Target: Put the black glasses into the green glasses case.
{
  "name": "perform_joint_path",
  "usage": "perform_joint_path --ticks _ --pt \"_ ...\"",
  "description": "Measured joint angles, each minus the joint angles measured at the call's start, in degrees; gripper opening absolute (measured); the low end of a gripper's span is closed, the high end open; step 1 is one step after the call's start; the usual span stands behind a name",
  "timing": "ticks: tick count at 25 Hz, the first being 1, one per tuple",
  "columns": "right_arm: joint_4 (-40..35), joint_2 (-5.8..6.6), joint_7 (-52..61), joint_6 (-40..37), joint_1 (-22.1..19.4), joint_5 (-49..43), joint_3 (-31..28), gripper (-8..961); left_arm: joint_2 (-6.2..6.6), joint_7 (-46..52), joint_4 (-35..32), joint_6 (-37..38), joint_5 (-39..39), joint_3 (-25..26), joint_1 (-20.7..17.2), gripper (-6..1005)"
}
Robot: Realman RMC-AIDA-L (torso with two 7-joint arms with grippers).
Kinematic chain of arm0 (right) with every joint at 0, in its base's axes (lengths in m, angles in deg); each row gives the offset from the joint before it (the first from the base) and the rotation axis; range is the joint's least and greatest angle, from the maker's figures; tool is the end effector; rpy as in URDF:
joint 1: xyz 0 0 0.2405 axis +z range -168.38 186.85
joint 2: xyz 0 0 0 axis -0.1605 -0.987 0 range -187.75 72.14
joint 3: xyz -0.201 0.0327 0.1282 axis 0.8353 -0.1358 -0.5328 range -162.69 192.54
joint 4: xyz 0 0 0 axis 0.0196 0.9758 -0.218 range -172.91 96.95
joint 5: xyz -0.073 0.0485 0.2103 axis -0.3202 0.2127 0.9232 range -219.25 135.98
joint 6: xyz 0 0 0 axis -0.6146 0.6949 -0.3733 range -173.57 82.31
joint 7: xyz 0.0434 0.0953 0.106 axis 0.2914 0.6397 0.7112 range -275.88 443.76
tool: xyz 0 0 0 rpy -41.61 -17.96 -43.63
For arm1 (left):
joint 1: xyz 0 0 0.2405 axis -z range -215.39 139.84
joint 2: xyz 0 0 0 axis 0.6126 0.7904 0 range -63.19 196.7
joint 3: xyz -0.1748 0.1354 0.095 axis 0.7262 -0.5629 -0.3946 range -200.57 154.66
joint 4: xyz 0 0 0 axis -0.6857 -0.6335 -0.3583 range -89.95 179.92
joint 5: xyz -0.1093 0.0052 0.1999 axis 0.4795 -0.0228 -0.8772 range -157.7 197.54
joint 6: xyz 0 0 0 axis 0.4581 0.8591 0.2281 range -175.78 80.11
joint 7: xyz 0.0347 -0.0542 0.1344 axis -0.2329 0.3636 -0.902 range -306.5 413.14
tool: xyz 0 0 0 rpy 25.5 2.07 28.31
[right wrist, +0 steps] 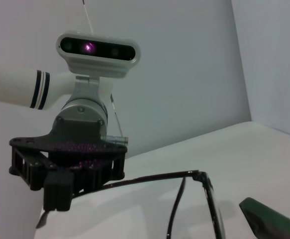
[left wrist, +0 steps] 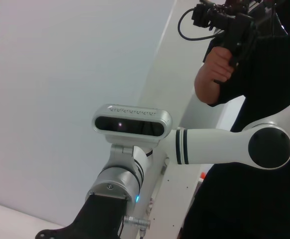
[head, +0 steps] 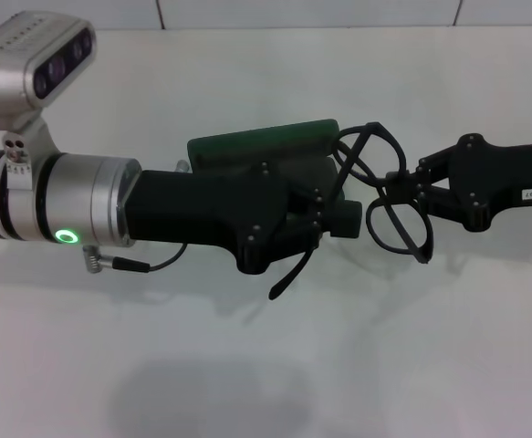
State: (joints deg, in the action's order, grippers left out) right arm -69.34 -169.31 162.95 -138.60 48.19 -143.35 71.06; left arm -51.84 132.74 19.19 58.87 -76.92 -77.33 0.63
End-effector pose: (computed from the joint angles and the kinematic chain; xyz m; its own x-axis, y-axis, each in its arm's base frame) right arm 0.2036 0.3639 0.0111 0.8543 -0.2177 -0.4720 -0.2474 -0.9689 -0.0009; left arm -0.1722 0.3094 -0.0257 0.6777 0.3488 0.6473 0.1813 -0.9324 0.3126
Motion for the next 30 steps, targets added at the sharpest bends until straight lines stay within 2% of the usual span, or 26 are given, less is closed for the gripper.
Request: perform_joint_path --ticks 4,11,21,24,30 --pt "-1.05 -0.60 0.00 0.27 0.16 0.23 -0.28 68 -0.20 -1.45 -0.01 -0.26 -0.06 -0.02 -0.18 15" --pt "-1.31 -0.85 0.45 0.30 0.66 0.52 -0.46 68 -0.50 -8.16 -0.14 -0.34 -0.56 -0.21 -0.38 16" --pt "-1.33 -1.83 0.56 -0.24 1.71 0.59 -0.40 68 -0.78 -8.92 -0.04 -0.36 -0.80 -0.20 -0.09 18" --pt "-1.34 -2.68 0.64 -0.72 2.46 0.62 0.13 68 -0.82 -8.91 -0.04 -0.36 -0.81 -0.19 -0.09 18" --pt "-1.49 -3.35 0.66 -2.35 2.70 1.09 -0.18 68 -0.85 -8.76 -0.04 -0.36 -0.53 -0.19 -0.08 19"
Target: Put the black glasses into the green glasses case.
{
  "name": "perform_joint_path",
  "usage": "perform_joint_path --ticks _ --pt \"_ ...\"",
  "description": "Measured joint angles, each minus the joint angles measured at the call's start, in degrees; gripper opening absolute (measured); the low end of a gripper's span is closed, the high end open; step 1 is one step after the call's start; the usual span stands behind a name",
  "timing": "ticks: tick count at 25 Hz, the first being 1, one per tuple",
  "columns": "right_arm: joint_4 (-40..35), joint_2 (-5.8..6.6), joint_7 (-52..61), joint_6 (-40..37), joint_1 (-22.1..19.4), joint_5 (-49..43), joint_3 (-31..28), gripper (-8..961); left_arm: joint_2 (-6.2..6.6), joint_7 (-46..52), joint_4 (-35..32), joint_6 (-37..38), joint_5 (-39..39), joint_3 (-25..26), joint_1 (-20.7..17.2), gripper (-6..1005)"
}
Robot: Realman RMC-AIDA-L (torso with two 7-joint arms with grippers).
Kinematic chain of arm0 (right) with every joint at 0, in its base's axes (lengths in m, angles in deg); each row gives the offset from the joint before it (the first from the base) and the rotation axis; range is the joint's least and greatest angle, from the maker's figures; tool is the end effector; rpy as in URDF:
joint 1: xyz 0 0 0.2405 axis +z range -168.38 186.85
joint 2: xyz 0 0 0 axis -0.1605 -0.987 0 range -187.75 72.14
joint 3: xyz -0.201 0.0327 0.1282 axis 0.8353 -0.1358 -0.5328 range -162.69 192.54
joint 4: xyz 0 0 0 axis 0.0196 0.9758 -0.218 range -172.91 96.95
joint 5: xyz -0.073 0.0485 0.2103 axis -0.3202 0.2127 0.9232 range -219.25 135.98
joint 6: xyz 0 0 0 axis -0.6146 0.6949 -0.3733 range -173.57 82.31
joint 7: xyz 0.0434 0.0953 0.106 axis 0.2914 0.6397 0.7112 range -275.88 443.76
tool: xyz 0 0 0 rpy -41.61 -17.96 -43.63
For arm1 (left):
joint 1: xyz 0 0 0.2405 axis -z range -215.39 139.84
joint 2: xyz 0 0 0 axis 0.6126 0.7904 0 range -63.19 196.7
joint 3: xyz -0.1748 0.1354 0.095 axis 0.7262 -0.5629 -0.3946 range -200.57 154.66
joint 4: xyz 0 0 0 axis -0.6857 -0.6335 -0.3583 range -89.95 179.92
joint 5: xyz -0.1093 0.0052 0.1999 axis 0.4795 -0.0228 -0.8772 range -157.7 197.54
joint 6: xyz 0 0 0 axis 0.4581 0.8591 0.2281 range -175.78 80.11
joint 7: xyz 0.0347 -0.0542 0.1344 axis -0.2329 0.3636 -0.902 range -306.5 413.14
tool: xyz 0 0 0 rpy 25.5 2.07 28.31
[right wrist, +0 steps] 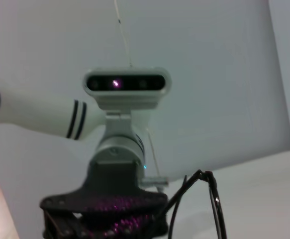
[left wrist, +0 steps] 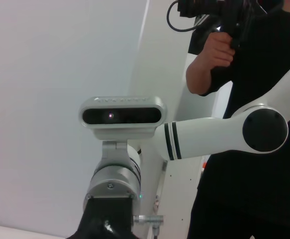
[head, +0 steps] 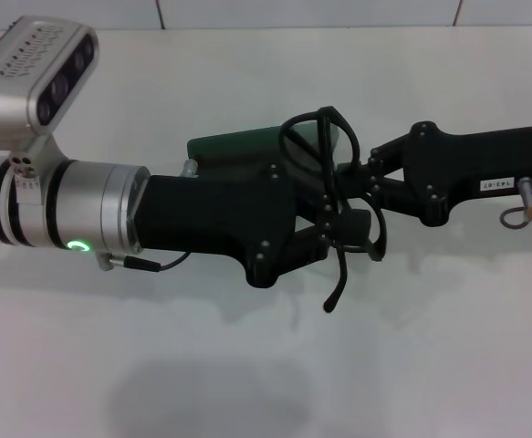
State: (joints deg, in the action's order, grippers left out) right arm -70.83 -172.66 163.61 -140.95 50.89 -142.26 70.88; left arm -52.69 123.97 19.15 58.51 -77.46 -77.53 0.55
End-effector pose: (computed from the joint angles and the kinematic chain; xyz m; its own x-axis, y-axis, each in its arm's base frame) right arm 0.1679 0.3619 -0.0048 0.8319 -0.1800 -0.5250 -0.1724 -0.9830 0.0639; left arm -0.1705 0.3065 -0.0320 0.6984 0.2112 0.6839 0.0769 -0.9721 0.2216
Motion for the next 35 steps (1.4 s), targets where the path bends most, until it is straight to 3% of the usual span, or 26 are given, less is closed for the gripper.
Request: perform_joint_path --ticks 4,35 --pt "-1.04 -0.61 -0.01 -1.45 -0.13 0.41 -0.12 68 0.00 0.13 0.00 0.00 0.10 0.00 0.00 20" --pt "0.99 -1.17 0.13 -3.28 0.05 6.48 1.11 69 -0.08 0.27 0.00 0.05 0.53 0.12 0.33 25"
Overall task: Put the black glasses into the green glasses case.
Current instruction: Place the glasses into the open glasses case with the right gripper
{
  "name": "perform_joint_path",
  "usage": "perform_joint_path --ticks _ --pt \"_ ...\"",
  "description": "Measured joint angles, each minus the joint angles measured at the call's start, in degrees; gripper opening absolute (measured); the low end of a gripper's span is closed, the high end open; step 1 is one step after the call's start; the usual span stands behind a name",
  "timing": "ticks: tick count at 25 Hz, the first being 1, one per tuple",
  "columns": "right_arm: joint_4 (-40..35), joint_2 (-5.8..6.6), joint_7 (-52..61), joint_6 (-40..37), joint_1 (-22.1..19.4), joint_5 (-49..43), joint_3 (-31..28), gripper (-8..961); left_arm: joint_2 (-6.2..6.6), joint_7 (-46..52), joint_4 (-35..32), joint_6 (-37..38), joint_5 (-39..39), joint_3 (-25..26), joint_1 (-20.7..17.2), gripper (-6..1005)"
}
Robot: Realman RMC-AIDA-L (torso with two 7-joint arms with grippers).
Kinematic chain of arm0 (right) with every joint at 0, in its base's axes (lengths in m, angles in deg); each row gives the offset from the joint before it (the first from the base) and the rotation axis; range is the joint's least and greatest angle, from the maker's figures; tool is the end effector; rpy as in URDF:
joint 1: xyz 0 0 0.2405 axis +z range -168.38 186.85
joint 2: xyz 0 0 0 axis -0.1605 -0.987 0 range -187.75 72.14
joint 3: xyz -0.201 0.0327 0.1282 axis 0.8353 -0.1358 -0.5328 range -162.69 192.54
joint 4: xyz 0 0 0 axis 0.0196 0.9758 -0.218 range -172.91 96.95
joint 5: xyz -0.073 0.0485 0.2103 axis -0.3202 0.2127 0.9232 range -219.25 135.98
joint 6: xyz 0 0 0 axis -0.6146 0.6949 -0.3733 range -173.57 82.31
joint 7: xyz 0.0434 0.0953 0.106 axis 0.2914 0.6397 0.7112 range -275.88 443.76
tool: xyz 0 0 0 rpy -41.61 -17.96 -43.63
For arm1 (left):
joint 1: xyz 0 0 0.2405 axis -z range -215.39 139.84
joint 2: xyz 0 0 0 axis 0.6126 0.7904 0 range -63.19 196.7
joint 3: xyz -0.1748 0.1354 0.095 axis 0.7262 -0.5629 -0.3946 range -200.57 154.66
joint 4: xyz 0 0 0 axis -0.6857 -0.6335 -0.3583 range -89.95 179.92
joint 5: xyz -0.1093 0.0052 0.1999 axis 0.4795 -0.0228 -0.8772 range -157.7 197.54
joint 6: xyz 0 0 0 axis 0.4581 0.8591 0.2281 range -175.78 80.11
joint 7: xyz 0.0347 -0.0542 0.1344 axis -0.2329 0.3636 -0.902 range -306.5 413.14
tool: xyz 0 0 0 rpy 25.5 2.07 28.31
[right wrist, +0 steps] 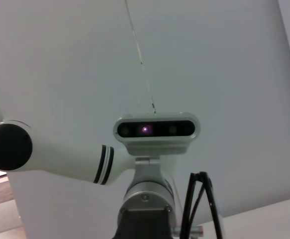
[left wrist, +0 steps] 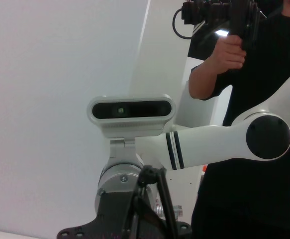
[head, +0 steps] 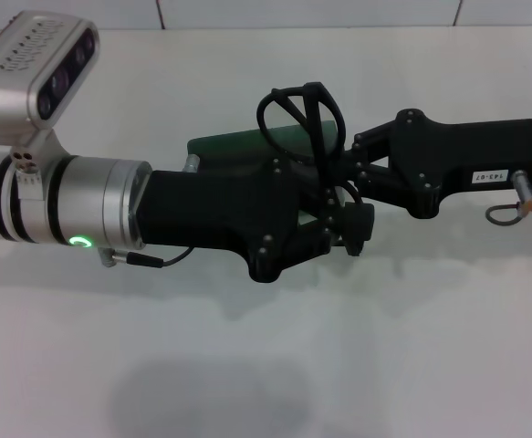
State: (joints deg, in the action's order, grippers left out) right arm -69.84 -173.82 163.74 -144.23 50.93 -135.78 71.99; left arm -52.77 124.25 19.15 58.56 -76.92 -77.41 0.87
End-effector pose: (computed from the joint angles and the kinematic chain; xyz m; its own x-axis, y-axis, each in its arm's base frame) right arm 0.1510 0.3533 -0.0063 0.7590 -0.1915 -0.6223 -0.1455 -0.9815 0.1246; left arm -0.1677 0.3080 -0.0314 0.6913 0.2107 0.6911 0.0751 -0.9723 0.2213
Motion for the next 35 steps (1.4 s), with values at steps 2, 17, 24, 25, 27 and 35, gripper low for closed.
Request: perform_joint_path --ticks 2,17,24,25,27,35 --pt "0.00 -0.03 0.00 -0.27 0.01 0.11 0.14 69 0.00 0.00 0.00 -0.01 0.00 0.01 0.02 25" --pt "-0.05 0.01 0.00 -1.01 0.04 0.56 0.15 69 0.00 0.25 0.00 -0.05 0.00 0.11 0.02 28" --pt "-0.05 0.10 -0.15 3.51 -0.44 0.55 0.07 69 0.11 0.22 -0.01 -0.22 -0.10 0.14 -0.97 29" --pt "-0.04 0.13 -0.31 4.95 -0.48 0.50 0.07 69 0.24 0.13 -0.01 -0.52 -0.26 0.14 -1.44 29" --pt "-0.09 0.22 -0.91 7.97 -0.52 0.22 0.13 69 0.59 -0.03 -0.23 -1.65 -0.70 0.13 -2.80 29" --pt "-5.31 0.51 -4.32 19.63 1.28 -2.75 8.74 69 3.87 0.23 -0.57 -8.59 -3.40 0.23 -9.93 31"
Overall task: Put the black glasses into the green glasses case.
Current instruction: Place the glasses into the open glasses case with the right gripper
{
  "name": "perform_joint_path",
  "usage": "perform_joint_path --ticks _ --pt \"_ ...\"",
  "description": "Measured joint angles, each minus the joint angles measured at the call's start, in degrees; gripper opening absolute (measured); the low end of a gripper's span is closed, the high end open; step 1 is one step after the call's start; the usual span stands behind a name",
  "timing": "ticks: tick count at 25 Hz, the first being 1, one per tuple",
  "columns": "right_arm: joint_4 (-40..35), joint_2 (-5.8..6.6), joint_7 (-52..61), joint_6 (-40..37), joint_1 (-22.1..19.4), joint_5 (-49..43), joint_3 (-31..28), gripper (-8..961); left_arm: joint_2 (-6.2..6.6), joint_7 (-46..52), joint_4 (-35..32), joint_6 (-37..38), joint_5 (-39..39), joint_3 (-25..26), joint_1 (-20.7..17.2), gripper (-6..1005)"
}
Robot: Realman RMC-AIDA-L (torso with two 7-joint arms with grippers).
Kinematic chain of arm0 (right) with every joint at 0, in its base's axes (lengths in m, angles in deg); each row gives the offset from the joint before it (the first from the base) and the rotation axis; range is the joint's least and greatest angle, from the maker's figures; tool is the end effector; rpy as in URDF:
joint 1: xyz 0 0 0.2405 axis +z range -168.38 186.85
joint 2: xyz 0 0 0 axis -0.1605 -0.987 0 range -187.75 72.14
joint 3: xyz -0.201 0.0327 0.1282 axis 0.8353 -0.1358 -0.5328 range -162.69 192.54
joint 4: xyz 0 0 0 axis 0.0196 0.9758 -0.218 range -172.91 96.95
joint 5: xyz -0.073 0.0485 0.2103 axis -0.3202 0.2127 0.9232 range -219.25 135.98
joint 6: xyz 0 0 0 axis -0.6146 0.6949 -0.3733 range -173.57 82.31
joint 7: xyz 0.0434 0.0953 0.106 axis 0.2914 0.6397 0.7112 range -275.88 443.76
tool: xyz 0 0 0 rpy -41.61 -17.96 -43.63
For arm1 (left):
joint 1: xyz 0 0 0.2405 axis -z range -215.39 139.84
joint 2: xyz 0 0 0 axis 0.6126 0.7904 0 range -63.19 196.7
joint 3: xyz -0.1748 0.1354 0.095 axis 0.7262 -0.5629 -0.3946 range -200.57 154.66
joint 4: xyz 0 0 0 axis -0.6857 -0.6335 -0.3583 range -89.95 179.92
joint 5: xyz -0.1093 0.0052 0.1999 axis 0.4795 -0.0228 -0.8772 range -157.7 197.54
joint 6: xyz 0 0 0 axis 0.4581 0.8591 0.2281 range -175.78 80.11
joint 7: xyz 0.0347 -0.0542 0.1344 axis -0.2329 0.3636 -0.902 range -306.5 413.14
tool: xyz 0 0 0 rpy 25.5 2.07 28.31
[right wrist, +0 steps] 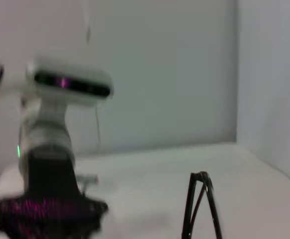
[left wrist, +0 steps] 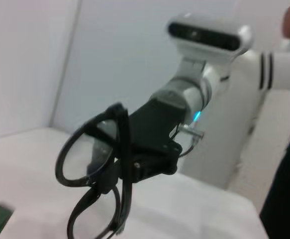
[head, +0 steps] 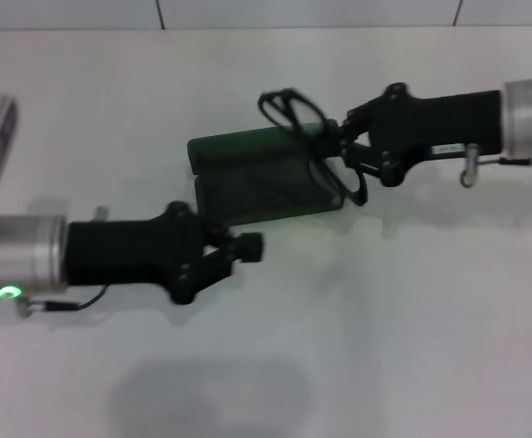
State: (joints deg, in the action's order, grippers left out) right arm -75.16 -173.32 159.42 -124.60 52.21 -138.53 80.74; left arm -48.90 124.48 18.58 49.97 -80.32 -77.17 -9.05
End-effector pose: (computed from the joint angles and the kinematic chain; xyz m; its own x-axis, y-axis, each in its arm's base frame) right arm 0.1489 0.3958 -0.0231 0.9052 -0.0119 -0.4248 -0.0896 -0.9825 -0.1633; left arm -0.2494 0.2972 -0.0192 0.7478 0.3201 0.5817 0.3374 -0.9378 0.0822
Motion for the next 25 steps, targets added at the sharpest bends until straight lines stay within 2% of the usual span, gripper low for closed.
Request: perform_joint_path --ticks 7,12,25 --pt "-4.36 -0.30 0.37 11.51 4.75 -4.86 13.71 69 1.62 0.12 0.04 -2.10 -1.61 0.00 -4.25 32" --pt "-4.56 -0.55 0.70 18.83 7.55 -6.92 21.58 69 1.69 0.12 -0.07 -4.11 -2.15 0.00 -5.30 33" --pt "-5.12 -0.71 1.46 31.03 8.48 -8.13 33.24 69 1.93 0.21 -0.04 -5.07 -2.15 -0.01 -5.06 35"
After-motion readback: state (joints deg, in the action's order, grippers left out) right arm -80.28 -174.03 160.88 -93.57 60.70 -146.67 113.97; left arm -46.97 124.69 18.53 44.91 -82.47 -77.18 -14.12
